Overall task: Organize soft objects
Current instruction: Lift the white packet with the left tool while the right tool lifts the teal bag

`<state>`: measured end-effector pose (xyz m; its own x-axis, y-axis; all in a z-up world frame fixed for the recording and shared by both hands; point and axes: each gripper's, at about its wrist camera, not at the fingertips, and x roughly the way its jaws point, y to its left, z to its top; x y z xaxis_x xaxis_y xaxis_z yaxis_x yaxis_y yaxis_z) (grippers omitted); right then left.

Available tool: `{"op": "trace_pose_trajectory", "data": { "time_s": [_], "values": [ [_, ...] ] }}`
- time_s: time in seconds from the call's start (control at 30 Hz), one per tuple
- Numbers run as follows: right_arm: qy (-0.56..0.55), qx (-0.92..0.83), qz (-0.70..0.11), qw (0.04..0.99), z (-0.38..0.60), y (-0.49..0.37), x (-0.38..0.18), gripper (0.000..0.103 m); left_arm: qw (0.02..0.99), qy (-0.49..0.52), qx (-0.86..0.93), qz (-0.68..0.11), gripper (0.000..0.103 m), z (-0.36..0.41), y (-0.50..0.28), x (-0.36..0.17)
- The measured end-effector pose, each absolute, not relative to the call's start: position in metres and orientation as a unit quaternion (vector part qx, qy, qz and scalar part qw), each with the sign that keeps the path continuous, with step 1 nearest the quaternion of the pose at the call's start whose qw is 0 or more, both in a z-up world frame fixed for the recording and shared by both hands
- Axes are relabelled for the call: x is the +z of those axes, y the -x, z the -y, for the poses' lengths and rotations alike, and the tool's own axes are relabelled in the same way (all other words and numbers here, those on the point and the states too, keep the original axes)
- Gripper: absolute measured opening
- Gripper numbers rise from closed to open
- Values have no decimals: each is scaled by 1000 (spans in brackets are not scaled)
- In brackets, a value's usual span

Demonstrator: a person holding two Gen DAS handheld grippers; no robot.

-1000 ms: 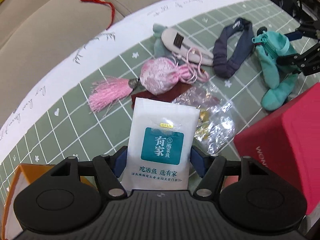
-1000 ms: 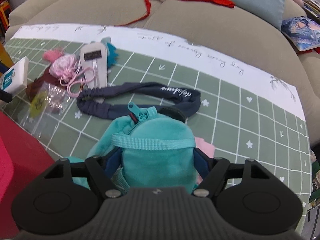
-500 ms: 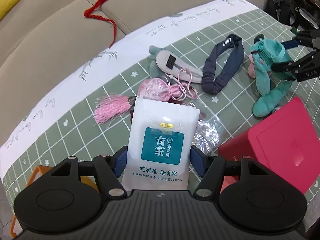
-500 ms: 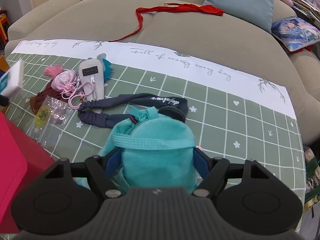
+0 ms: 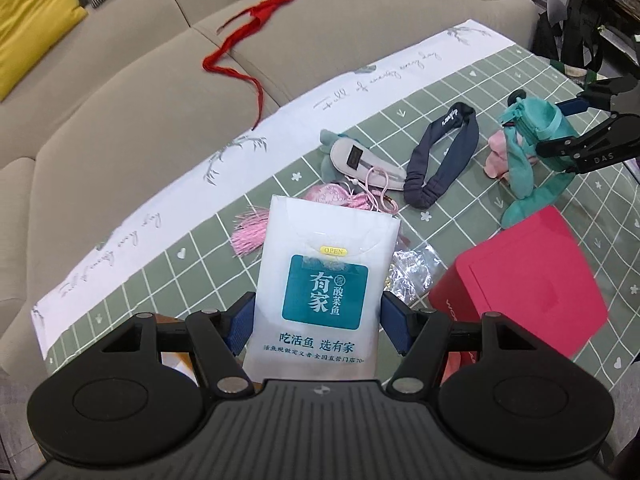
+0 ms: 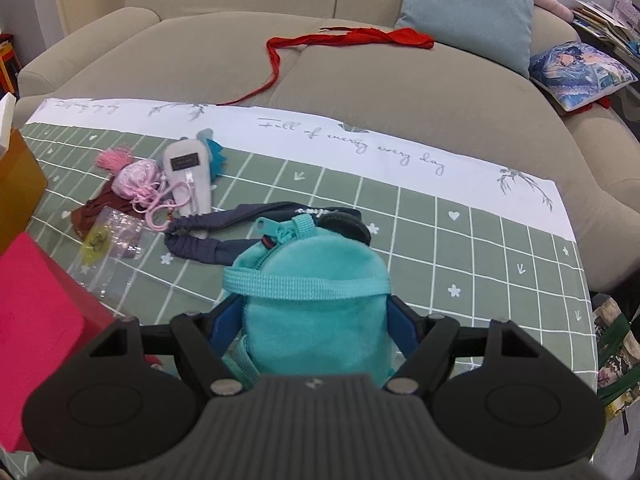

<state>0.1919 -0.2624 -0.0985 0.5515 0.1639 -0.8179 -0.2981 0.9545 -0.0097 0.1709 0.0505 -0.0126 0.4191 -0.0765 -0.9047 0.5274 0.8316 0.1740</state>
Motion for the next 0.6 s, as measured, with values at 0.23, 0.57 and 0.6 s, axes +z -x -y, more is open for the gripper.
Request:
{"op": "trace_pose_trajectory", "data": {
  "time_s": [0.23,0.57,0.6],
  "values": [
    [77,139,-441,883,256,-184,-73,75,820,-230,-188,-489,76,-54,-151,9],
    [113,139,-407,896,243,-164,-15,75,839,-213,-183,-467,76,-80,-123,33],
    [118,138,-403,897,242,-162,-9,75,840,-211,-183,-465,76,-83,-121,35]
  ]
}}
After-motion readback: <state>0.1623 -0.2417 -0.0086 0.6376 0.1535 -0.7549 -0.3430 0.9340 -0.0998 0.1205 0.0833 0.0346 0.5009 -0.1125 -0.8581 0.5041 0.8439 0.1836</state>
